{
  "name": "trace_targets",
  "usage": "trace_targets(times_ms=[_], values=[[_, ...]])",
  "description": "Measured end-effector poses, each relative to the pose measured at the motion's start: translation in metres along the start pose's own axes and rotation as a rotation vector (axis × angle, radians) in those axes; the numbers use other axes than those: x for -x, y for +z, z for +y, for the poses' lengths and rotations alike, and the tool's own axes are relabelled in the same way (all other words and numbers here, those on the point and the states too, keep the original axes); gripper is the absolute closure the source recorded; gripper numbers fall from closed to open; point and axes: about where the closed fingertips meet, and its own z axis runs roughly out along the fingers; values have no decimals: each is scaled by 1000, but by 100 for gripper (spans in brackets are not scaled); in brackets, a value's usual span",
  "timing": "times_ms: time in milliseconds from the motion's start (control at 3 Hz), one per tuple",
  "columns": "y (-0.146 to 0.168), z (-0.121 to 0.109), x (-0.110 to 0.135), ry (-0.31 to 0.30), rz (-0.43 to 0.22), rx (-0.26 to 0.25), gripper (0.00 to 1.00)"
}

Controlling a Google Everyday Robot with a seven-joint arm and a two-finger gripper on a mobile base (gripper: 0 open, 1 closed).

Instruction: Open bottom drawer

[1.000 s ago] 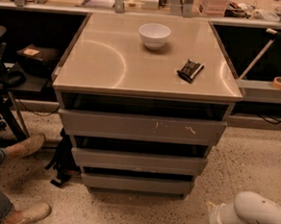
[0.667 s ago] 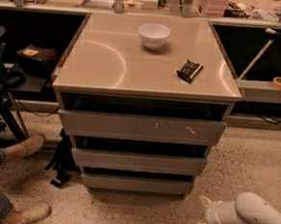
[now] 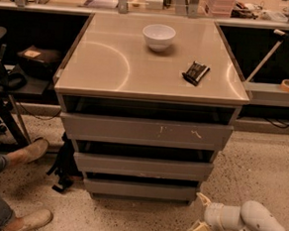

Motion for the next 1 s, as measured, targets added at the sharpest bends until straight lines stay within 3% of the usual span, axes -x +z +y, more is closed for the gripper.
trace_targets(times_ms=[333, 667, 1000], values=[[26, 7, 0, -44, -4, -22, 0], [74, -12, 8, -145, -10, -97, 0], [122, -53, 28, -184, -41, -223, 0]])
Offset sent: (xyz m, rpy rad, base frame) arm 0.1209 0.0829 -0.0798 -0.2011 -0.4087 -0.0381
